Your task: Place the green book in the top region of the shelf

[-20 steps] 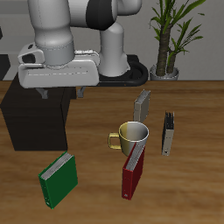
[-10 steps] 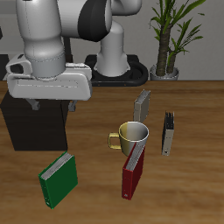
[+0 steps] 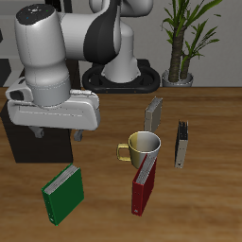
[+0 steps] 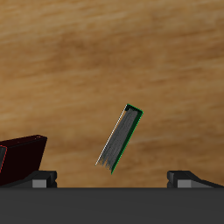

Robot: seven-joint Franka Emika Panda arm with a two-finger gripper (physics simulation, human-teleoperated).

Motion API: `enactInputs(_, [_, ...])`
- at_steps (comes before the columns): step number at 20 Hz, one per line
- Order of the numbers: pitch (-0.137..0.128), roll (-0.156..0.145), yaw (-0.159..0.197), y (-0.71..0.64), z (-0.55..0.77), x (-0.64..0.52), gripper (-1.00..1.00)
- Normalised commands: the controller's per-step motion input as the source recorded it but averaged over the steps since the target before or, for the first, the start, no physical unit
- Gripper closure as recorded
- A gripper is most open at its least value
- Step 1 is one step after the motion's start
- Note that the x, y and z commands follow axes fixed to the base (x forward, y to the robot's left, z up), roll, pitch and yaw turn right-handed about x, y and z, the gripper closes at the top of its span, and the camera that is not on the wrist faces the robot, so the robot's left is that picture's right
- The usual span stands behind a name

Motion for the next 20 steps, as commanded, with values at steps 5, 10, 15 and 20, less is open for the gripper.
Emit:
enactInputs(5, [0.004, 0.02, -0.032, -0.06, -0.28, 0.15, -1.0])
enactInputs(10, [-0.006, -0.029, -0.045, -0.11, -0.26, 0.08, -1.0])
enactInputs(15, [0.023, -0.014, -0.03, -0.04, -0.29, 0.05, -1.0])
enactInputs(20, [0.03, -0.006, -0.038, 0.04, -0.39, 0.09, -1.0])
